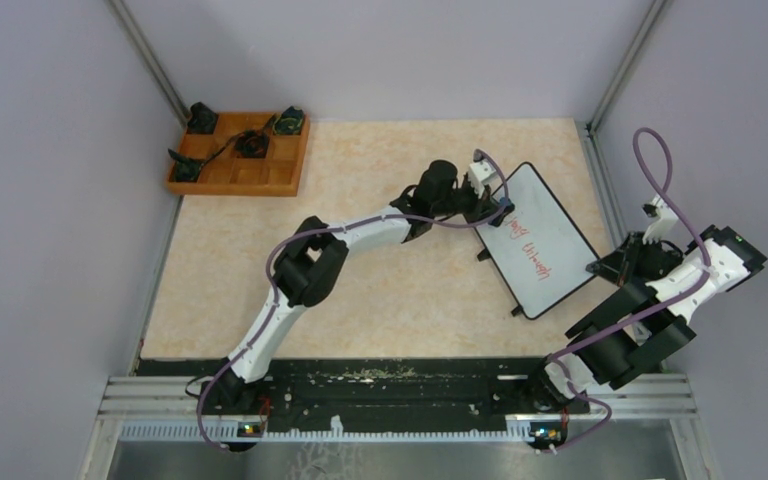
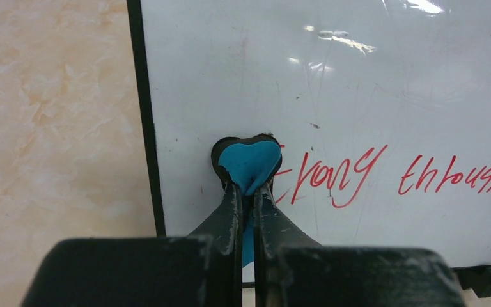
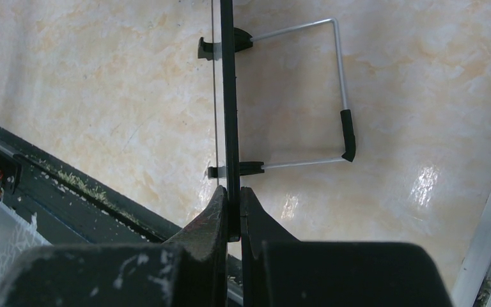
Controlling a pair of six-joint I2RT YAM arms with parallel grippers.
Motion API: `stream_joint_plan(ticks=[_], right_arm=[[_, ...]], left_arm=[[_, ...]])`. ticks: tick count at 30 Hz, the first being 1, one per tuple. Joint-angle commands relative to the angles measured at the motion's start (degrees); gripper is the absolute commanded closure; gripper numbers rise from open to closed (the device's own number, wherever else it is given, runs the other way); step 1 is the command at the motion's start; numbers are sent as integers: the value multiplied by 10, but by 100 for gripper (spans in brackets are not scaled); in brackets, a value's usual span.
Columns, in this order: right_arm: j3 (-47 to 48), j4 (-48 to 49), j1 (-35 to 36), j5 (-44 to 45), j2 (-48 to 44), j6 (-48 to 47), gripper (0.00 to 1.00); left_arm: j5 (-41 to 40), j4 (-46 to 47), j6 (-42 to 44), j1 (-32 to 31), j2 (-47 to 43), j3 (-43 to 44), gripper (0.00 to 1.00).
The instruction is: Erase the whiteboard
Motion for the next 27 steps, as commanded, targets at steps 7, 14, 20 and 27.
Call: stream_joint_plan(ticks=[7, 14, 20, 27], right_arm=[[5, -4, -2, 13, -5, -42, 100], [1, -4, -2, 15, -7, -46, 100], [-5, -4, -2, 19, -9, -53, 100], [-17, -5, -2, 29, -16, -70, 100]], left_arm=[[32, 73, -36, -41, -46, -73, 100], [31, 121, -56, -78, -68, -110, 100], [17, 128, -54, -88, -58, -103, 100], [-12, 87, -19, -76, -48, -75, 100]])
